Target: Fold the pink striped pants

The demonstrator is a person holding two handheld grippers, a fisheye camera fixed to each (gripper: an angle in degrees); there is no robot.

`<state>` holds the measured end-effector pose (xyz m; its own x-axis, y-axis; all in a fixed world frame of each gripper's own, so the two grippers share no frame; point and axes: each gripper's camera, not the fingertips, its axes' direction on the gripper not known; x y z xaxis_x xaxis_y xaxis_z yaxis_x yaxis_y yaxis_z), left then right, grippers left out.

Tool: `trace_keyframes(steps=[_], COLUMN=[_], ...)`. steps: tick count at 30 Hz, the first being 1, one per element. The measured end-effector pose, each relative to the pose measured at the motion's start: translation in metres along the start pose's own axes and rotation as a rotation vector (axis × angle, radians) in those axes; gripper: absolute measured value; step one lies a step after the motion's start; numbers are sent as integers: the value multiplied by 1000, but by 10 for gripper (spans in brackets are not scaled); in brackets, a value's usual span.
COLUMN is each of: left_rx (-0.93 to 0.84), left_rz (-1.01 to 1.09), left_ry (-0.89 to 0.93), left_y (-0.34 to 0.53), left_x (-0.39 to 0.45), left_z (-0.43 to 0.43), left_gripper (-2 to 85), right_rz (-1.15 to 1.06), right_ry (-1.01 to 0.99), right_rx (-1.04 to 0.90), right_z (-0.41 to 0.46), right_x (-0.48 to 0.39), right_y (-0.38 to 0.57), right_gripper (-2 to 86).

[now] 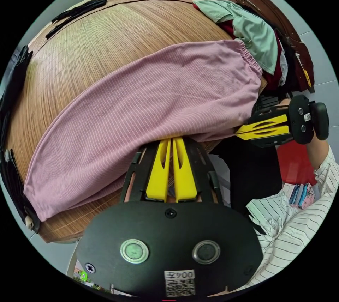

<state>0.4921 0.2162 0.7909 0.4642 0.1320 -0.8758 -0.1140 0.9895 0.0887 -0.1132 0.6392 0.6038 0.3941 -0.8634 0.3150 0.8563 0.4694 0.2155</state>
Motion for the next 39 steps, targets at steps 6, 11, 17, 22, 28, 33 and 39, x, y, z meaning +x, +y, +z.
trace_keyframes(steps=[6,11,17,22,28,33,39], left_rx=[-25,-18,44,129,310,265,280], left_rz=[73,37,15,-55,-188,-182,-179], left_ry=[-7,48,92,-28,-216,-262,-248], left_y=[9,21,56,115,149,136,148], left_x=[8,3,1,-9,-41,-55,-58], left_z=[3,5,-5,-12,-35,-22,-24], left_gripper=[9,5,3,2,1,2,2], right_rz=[75,228,194,330,183,116,329], right_ry=[-45,37,-46,31,299,449,-84], right_rx=[103,154,206,348,249,179,404], right_z=[-12,-2,-22,-29,-8,2,-44], right_x=[-2,-3,-15,-16,-57,-51,25], right_y=[12,3,6,2,4,6,46], right_gripper=[-7,-6,-4,25,69,29,28])
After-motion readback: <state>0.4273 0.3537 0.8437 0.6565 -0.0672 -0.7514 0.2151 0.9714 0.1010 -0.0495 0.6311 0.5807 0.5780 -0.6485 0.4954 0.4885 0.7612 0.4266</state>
